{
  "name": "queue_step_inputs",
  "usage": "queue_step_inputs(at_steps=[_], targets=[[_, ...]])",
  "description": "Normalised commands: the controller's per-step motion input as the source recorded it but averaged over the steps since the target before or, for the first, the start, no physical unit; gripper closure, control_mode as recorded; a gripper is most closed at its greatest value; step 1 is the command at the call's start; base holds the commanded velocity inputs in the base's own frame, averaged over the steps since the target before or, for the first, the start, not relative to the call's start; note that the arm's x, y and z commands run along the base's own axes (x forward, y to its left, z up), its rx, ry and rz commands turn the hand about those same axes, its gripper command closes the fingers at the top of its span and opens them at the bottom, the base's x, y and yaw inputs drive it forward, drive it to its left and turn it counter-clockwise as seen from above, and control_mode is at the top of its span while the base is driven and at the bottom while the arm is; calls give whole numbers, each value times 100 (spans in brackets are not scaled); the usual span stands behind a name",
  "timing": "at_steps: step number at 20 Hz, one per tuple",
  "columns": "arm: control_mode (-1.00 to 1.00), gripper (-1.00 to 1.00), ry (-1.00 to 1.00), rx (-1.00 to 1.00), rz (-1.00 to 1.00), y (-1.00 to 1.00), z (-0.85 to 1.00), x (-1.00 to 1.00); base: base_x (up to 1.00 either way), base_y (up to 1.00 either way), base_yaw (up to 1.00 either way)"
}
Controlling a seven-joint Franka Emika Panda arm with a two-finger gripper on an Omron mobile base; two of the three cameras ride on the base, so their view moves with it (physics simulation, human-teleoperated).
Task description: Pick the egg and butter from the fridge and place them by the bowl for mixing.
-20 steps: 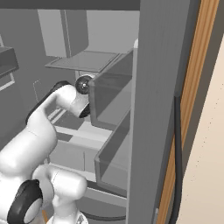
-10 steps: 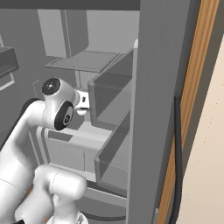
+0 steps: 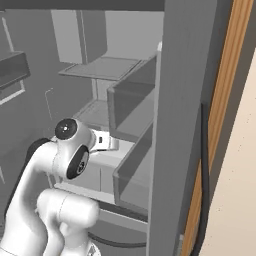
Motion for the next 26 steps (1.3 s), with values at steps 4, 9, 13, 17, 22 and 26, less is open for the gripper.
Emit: queue_step_inputs(at_steps=[4, 9, 13, 17, 22, 26], targets=[[100, 100, 0, 0, 0, 0, 0, 0, -100, 6, 50], [100, 100, 0, 0, 0, 0, 0, 0, -51, 13, 78], [100, 100, 0, 0, 0, 0, 0, 0, -5, 10, 90], [100, 100, 0, 0, 0, 0, 0, 0, -8, 25, 85], [100, 100, 0, 0, 0, 0, 0, 0, -8, 45, 82], [100, 100, 0, 0, 0, 0, 0, 0, -15, 76, 73]])
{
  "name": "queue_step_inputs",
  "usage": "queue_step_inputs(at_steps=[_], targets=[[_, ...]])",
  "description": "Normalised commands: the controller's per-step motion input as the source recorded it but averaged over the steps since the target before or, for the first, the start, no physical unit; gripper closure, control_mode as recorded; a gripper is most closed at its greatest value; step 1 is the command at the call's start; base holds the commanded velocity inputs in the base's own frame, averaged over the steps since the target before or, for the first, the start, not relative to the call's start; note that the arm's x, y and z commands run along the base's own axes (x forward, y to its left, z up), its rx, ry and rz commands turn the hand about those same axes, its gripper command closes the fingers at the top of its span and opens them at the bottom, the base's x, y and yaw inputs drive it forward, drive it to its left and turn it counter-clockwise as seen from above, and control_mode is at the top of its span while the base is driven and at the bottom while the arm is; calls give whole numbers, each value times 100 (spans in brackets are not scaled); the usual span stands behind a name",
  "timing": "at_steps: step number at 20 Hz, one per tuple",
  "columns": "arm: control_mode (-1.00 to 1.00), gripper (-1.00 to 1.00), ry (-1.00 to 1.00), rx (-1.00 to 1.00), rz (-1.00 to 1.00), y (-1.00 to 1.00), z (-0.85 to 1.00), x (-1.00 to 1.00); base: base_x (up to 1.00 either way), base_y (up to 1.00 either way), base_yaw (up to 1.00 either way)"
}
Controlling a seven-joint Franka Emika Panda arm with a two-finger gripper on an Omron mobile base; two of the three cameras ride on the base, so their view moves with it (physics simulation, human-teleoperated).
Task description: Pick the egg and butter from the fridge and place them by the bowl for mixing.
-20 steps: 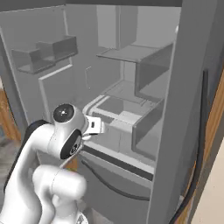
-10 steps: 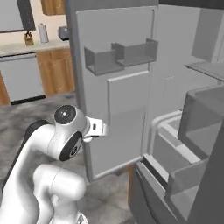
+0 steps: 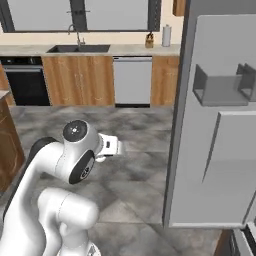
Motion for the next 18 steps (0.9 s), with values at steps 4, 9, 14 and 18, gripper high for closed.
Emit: queue_step_inputs(at_steps=[4, 9, 14, 18], targets=[[100, 100, 0, 0, 0, 0, 0, 0, 37, 98, 55], [100, 100, 0, 0, 0, 0, 0, 0, 100, 86, 9], [100, 100, 0, 0, 0, 0, 0, 0, 100, 33, -14], [100, 100, 0, 0, 0, 0, 0, 0, 100, 19, -10]])
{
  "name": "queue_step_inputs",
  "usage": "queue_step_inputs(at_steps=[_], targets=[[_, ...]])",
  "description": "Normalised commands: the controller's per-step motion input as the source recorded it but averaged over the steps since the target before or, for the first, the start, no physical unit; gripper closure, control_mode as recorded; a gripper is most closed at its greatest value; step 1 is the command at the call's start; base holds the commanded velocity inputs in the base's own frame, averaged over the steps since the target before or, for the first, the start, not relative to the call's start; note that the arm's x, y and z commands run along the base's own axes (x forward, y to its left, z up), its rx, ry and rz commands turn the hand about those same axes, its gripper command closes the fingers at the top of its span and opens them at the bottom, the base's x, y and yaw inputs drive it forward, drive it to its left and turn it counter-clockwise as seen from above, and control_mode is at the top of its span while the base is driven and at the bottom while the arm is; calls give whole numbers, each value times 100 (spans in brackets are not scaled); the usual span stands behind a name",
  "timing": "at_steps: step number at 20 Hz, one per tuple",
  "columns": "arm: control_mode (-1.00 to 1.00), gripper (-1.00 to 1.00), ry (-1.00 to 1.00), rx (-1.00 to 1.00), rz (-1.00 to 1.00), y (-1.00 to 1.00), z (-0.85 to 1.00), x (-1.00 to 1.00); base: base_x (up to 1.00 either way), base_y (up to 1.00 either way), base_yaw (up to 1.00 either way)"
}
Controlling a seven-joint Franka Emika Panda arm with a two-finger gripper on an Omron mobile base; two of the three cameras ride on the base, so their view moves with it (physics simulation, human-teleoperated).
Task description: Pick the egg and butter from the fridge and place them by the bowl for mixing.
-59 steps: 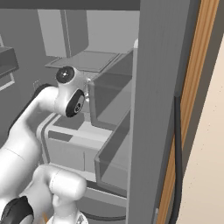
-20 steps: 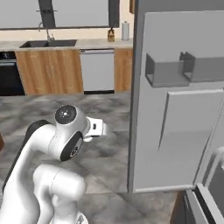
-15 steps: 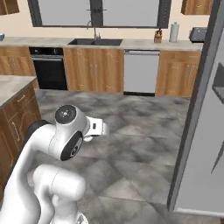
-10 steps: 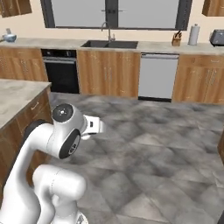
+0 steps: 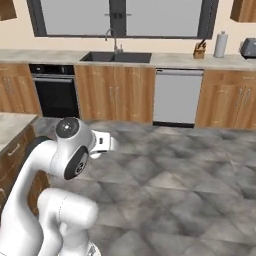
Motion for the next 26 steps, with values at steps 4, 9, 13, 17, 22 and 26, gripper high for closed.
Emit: queue_step_inputs(at_steps=[4, 9, 13, 17, 22, 26], targets=[[100, 100, 0, 0, 0, 0, 0, 0, 100, 24, -4], [100, 100, 0, 0, 0, 0, 0, 0, 100, 34, 4], [100, 100, 0, 0, 0, 0, 0, 0, 100, 26, 16], [100, 100, 0, 0, 0, 0, 0, 0, 100, 14, 29], [100, 100, 0, 0, 0, 0, 0, 0, 100, 7, 37], [100, 100, 0, 0, 0, 0, 0, 0, 100, 1, 44]])
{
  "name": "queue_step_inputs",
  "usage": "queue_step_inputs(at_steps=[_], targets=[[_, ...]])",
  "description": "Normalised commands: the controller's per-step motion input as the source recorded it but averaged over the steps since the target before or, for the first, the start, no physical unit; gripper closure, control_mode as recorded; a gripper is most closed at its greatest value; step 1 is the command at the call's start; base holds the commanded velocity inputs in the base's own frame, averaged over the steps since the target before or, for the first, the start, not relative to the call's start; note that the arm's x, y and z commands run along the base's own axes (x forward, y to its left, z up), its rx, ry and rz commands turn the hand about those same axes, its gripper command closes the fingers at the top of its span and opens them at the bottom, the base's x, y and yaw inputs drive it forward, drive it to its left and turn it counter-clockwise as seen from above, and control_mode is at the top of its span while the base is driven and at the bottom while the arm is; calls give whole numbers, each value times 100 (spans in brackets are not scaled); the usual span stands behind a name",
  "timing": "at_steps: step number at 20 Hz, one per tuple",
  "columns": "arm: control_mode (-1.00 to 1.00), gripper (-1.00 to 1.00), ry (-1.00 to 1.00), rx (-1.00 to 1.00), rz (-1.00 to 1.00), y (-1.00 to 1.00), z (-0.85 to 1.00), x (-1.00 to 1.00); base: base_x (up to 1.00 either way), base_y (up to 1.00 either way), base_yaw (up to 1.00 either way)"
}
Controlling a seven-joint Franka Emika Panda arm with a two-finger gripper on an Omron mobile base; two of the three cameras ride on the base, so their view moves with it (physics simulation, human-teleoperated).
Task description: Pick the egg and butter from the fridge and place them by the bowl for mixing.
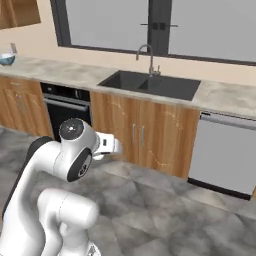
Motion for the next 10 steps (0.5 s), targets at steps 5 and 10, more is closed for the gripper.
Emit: queue_step_inputs(at_steps=[5, 10], targets=[[100, 100, 0, 0, 0, 0, 0, 0, 100, 0, 52], [100, 100, 0, 0, 0, 0, 0, 0, 100, 0, 60]])
